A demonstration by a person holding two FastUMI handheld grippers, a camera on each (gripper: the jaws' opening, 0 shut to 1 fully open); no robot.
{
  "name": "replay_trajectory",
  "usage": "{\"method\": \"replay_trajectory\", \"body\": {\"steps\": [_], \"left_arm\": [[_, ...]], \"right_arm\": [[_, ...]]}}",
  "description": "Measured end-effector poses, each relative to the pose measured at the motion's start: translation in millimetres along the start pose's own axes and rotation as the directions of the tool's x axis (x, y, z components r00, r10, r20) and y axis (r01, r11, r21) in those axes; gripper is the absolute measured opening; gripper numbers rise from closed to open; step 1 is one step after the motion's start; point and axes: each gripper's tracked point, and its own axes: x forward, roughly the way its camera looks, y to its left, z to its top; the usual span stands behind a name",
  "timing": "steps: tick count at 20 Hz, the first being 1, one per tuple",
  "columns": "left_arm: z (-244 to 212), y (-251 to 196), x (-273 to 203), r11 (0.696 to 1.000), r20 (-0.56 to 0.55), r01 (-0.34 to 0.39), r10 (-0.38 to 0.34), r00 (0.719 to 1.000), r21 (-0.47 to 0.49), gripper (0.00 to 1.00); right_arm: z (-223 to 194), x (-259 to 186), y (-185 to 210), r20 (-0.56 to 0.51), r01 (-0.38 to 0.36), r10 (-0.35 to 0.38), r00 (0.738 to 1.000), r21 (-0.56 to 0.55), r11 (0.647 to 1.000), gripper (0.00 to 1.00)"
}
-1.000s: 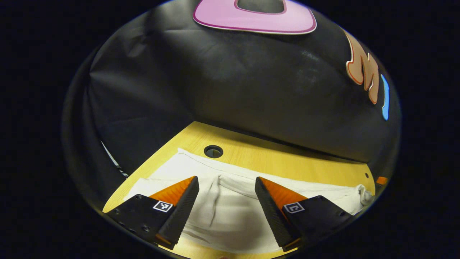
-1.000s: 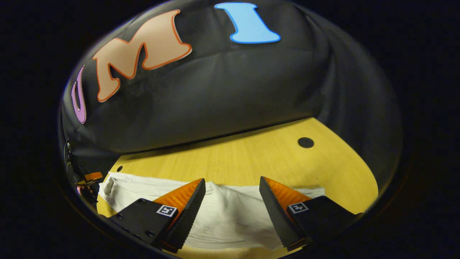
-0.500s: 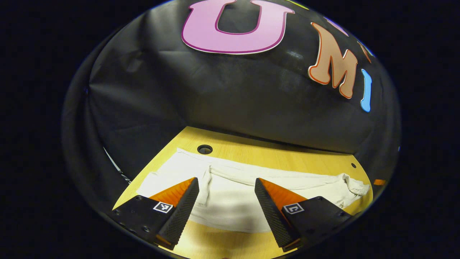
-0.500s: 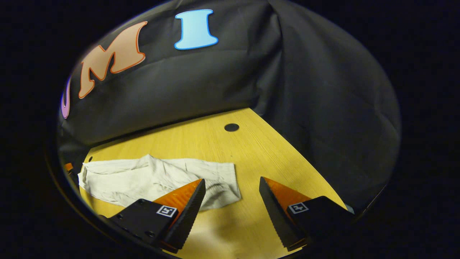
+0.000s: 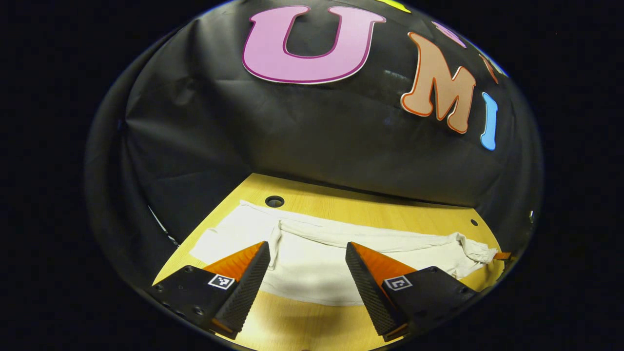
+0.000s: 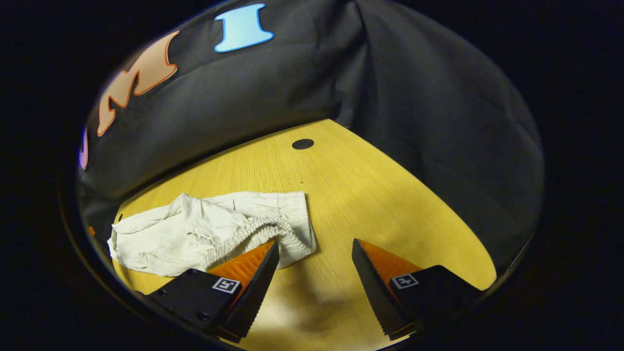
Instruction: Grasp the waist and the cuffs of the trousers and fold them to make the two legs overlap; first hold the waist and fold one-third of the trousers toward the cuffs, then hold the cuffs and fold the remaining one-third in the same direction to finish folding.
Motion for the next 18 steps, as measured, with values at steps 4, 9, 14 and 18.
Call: {"method": "replay_trajectory", "body": {"steps": [4, 9, 14, 18], "left_arm": [[2, -2, 2, 1.000, 0.007, -0.014, 0.013, 1.000, 0.025, 0.95], [4, -8, 3, 0.999, 0.026, 0.020, -0.021, 0.999, 0.036, 0.95], [6, -15, 7, 0.997, 0.027, 0.040, -0.042, 0.999, 0.069, 0.94], [7, -21, 8, 0.996, 0.030, 0.059, -0.061, 0.998, 0.066, 0.95]], "right_arm": [[-5, 6, 14, -0.017, -0.060, 0.062, 0.998, 0.096, 0.994, 0.92], [-3, 14, 24, -0.017, -0.134, 0.142, 0.990, 0.237, 0.962, 0.85], [-3, 21, 31, -0.020, -0.163, 0.177, 0.984, 0.295, 0.942, 0.52], [6, 15, 35, 0.012, -0.160, 0.166, 0.986, 0.340, 0.927, 0.30]]}}
